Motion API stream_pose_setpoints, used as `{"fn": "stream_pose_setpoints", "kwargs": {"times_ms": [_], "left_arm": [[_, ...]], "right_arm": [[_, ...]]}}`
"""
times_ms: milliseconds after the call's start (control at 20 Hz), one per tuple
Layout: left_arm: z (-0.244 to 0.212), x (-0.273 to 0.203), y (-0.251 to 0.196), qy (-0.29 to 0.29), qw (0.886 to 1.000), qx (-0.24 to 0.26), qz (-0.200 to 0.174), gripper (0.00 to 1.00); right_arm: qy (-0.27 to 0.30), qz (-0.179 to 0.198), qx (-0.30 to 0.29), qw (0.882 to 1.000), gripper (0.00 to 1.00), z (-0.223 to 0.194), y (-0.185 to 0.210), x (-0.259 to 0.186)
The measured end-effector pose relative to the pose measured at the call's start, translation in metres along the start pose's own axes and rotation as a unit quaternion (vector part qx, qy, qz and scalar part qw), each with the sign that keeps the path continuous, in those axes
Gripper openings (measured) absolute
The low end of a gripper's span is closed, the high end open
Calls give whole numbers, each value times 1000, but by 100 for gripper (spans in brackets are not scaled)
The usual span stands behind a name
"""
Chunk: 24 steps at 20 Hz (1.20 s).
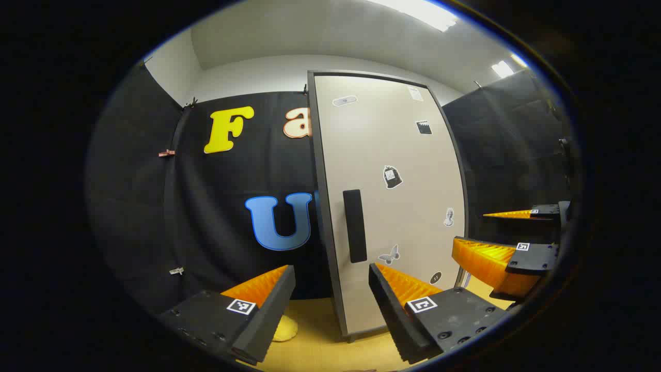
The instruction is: Open the cabinet door with the right hand, grasp the bottle in the cabinet with the left hand and place it on the coaster, then close the cabinet door with the right hand.
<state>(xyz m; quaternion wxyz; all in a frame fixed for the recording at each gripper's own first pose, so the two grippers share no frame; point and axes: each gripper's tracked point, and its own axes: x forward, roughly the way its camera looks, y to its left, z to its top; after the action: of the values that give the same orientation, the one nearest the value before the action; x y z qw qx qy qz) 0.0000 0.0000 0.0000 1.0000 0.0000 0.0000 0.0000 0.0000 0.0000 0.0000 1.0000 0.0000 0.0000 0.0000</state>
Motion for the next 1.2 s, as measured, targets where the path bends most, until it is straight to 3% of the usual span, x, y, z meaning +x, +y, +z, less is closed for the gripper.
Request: {"fn": "stream_pose_setpoints", "kwargs": {"times_ms": [300,500,700,1200], "left_arm": [[-1,2,5,-13,999,-31,-13,92],[5,2,12,-26,1000,-10,-6,92],[3,1,11,-27,999,-29,-14,92],[2,-2,21,-28,999,-22,-13,92]], "right_arm": [[9,0,-4,1000,98,-7,7,5],[10,0,-5,1000,98,-7,10,8],[12,1,-5,1000,98,-8,13,9],[10,-2,-7,1000,98,-7,22,12]]}}
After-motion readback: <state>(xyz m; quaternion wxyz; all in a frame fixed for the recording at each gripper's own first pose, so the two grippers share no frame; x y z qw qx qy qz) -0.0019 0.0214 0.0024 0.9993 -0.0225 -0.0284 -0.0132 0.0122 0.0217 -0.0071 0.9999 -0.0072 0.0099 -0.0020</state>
